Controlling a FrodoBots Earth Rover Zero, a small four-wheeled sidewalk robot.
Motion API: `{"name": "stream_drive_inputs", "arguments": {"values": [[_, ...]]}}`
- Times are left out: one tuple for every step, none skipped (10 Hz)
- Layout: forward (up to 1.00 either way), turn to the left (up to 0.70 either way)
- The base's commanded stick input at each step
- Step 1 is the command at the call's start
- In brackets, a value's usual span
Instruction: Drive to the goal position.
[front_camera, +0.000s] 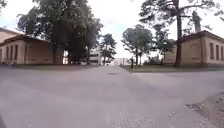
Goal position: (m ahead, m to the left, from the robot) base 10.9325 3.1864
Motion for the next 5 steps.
{"name": "stream_drive_inputs", "arguments": {"values": [[0.85, 0.00], [0.85, 0.00], [0.85, 0.00], [0.85, 0.00], [0.85, 0.00]]}}
